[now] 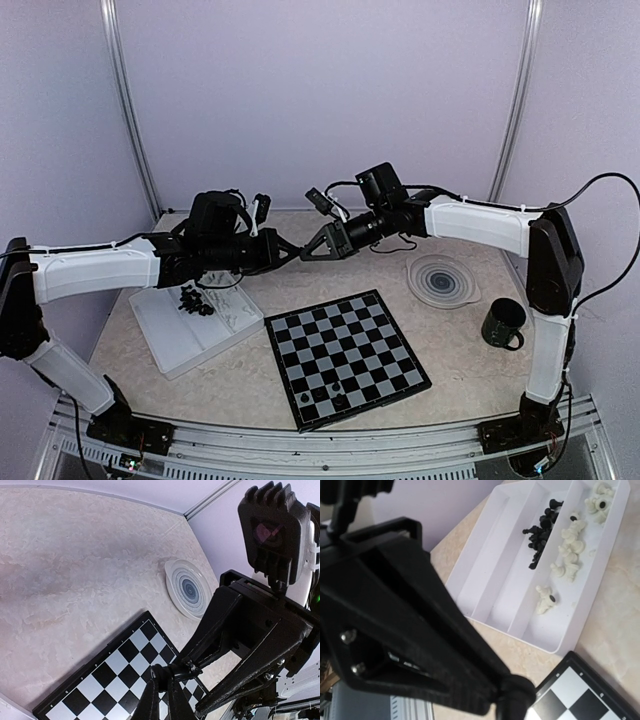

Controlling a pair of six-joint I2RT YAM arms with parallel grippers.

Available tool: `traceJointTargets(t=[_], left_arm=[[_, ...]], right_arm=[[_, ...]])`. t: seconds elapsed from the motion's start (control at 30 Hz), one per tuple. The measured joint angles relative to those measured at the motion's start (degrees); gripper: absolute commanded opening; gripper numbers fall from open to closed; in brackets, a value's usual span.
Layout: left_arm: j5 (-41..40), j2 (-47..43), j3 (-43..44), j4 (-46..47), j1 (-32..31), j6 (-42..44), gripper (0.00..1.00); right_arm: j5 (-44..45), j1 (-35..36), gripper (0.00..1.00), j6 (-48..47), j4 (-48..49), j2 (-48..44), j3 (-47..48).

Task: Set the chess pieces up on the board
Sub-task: Pass from the left arm to the right

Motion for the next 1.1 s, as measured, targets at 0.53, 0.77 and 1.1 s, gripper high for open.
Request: traceJointTargets(t=[0.53,0.77,1.1], left_arm=[[0.98,1.38,0.04,-0.04,-0.9,0.02,0.09],[0.79,1.4,0.11,-0.09,-0.94,0.07,0.21],[-0.02,1.16,2.6,-3.98,-1.18,2.01,0.34]], right_arm=[[2.27,-1.51,0.0,0.96,2.1,0.07,0.0],[2.27,-1.53,0.0,0.79,2.36,0.07,-0.33],[3.69,-3.15,0.0,-3.21,1.36,0.07,-1.97]])
